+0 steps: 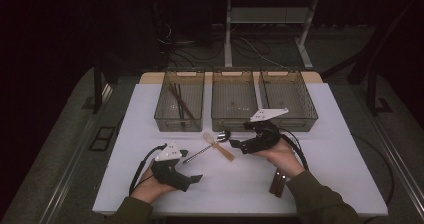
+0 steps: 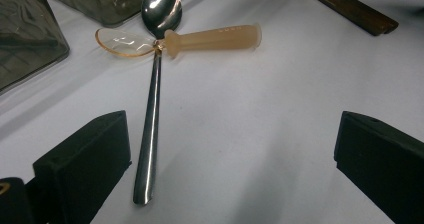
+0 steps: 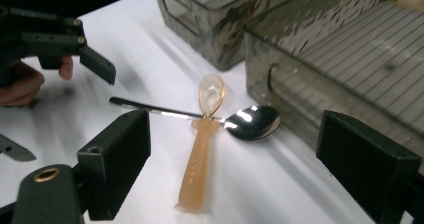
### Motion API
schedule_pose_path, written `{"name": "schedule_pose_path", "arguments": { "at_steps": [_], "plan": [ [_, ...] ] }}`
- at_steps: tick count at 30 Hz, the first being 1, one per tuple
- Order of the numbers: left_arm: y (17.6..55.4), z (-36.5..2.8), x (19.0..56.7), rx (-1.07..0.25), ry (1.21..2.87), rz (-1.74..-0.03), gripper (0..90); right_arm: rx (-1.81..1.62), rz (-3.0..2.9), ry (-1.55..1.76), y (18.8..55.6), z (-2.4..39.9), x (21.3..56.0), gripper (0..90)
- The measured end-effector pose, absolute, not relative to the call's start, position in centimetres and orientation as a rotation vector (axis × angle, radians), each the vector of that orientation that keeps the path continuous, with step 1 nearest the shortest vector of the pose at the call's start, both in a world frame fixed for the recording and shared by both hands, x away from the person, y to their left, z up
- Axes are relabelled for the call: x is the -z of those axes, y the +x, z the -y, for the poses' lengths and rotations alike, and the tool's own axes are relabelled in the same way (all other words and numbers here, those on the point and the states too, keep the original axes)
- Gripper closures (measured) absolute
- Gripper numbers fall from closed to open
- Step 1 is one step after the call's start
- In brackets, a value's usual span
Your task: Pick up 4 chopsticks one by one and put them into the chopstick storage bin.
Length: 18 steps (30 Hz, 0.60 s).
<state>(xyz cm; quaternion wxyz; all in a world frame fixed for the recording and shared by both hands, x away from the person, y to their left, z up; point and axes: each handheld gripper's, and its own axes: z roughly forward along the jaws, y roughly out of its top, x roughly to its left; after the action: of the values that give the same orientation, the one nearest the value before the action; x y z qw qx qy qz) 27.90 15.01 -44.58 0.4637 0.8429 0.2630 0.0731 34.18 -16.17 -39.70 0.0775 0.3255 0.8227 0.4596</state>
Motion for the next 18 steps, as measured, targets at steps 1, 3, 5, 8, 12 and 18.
{"name": "schedule_pose_path", "arguments": {
  "at_steps": [1,3,5,8,12,18],
  "plan": [
    [27.9,-15.0,44.6,-0.18,2.075,-0.645,0.7,-1.37,-2.472,0.979,34.1,16.1,39.9,13.7],
    [27.8,-15.0,44.5,-0.181,2.078,-0.646,0.7,-1.36,-2.479,0.988,34.0,15.9,40.3,14.3],
    [27.8,-15.0,44.5,-0.182,2.078,-0.643,0.7,-1.346,-2.494,0.995,33.8,15.5,40.7,15.1],
    [27.8,-15.1,44.5,-0.181,2.076,-0.643,0.7,-1.339,-2.504,1.001,33.8,14.9,41.3,21.9],
    [27.8,-15.0,44.6,-0.179,2.076,-0.639,0.7,-1.296,-2.528,0.995,33.7,14.1,42.1,28.9],
    [27.8,-15.0,44.5,-0.181,2.078,-0.638,0.7,-1.255,-2.574,0.984,33.4,13.5,42.9,40.0]
  ]
}}
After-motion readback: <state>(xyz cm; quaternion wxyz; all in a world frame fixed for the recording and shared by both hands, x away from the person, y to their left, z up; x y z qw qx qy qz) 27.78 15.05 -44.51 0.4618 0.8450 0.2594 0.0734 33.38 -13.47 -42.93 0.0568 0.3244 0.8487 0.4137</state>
